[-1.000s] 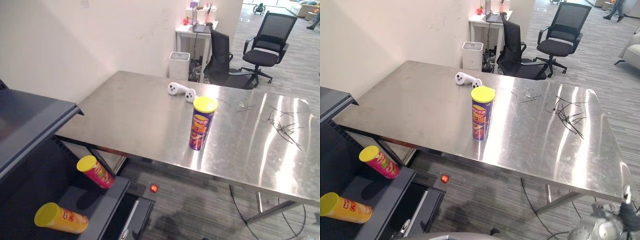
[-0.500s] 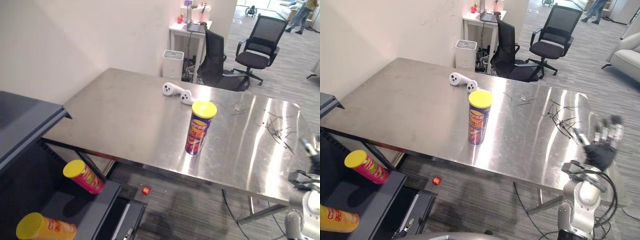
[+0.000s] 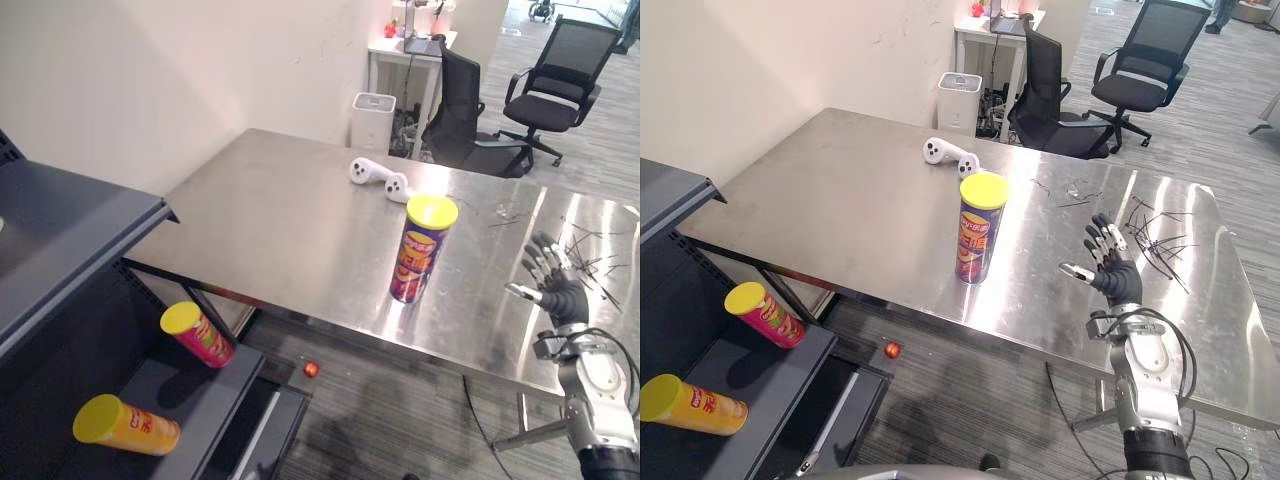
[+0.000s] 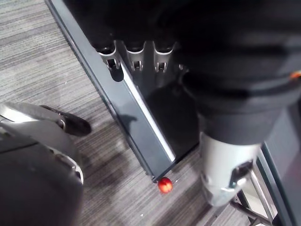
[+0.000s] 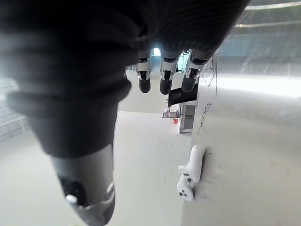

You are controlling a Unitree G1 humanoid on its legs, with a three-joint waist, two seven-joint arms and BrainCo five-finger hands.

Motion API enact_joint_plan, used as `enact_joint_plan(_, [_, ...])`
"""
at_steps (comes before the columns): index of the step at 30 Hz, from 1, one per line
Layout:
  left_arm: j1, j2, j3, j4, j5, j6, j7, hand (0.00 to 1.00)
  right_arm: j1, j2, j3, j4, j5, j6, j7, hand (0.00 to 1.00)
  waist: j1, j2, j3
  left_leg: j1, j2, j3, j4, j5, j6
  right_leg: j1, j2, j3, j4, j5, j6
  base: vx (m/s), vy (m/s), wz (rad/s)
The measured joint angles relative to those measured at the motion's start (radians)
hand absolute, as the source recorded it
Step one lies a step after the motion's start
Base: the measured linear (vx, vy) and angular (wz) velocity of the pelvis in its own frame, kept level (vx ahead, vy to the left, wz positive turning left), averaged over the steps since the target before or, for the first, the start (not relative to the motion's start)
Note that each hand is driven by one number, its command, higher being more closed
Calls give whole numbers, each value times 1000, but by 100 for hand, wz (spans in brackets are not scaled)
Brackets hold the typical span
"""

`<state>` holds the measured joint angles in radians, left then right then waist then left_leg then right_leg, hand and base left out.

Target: Put the gum and the chips on the shelf.

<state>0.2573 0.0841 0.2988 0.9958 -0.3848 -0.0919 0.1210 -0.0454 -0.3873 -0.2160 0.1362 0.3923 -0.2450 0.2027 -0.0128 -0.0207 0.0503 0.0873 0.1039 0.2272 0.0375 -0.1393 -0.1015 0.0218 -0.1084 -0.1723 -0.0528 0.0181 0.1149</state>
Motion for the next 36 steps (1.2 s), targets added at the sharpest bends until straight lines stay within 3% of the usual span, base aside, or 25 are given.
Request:
enact_joint_plan(6, [0,7,-20,-1,0,-16,-10,0,-69,-33,49,0,-2,25,7,0,-7,3,20,-20,-15,-25,0,7,11,-3,-13,-16,-14,15,4,-15,12,8])
enact_joint_plan(22, [-19,19,-29,-4,-3,-15,-12,0,-200,-88,191,-3,0,105,125,0,4,4,64,-38,-23,-56,5,13,19,0,-21,-42,-16,20,6,1,4,4])
enact_joint_plan(36, [-17,19,-39,-4,-2,-14,-12,0,-276,-127,225,40,1,110,151,0,15,5,69,-51,-25,-77,19,14,21,3,-25,-60,-15,20,6,0,0,4])
